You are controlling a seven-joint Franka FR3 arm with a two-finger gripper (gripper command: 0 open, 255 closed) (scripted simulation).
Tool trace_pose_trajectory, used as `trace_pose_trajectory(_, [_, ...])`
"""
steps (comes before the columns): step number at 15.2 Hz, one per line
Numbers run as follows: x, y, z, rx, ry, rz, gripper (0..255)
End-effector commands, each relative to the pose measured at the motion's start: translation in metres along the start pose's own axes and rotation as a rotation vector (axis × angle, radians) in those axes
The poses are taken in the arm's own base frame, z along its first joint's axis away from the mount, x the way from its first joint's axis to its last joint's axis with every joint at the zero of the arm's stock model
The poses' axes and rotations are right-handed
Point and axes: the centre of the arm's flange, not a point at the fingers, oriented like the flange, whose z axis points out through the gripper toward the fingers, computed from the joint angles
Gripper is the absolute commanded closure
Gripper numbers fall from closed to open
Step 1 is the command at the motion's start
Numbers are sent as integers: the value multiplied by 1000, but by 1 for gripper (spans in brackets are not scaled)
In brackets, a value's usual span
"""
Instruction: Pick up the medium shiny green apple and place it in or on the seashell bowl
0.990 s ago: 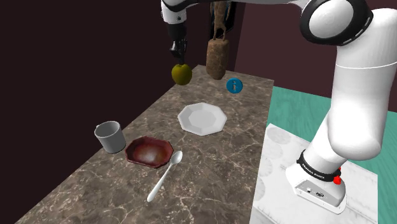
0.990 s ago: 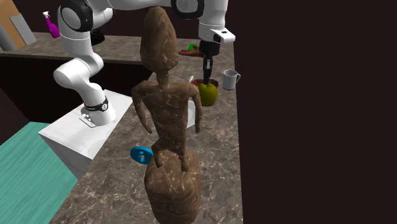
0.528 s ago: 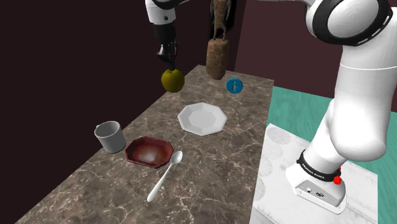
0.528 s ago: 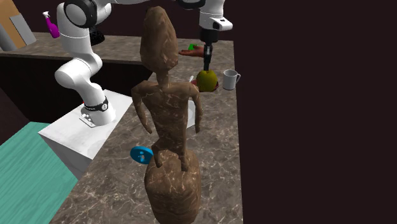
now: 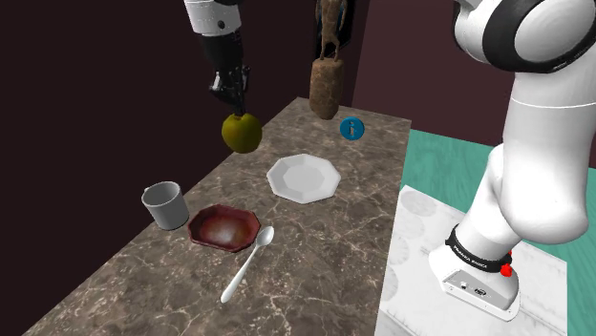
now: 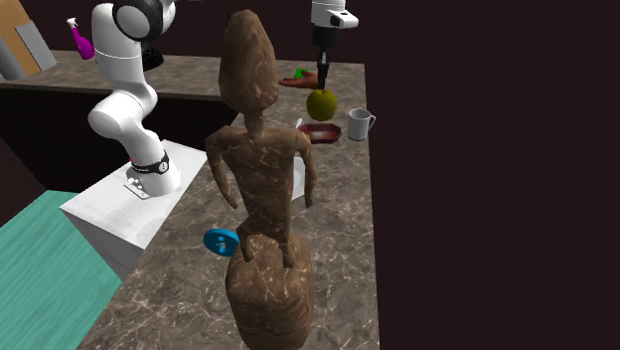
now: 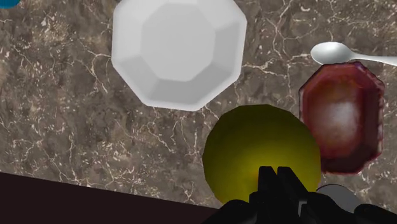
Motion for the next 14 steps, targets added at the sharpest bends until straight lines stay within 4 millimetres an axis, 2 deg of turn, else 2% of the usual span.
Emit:
trace_pose_trajectory(1, [1, -27, -5, 0, 0, 1, 255])
trace_pose_trajectory(9, [-3, -130, -30, 0, 0, 1, 255])
trace_pose_trajectory(10, [-3, -148, -34, 0, 0, 1, 255])
trace_pose_trajectory(14, [-2, -149, -13, 0, 0, 1, 255])
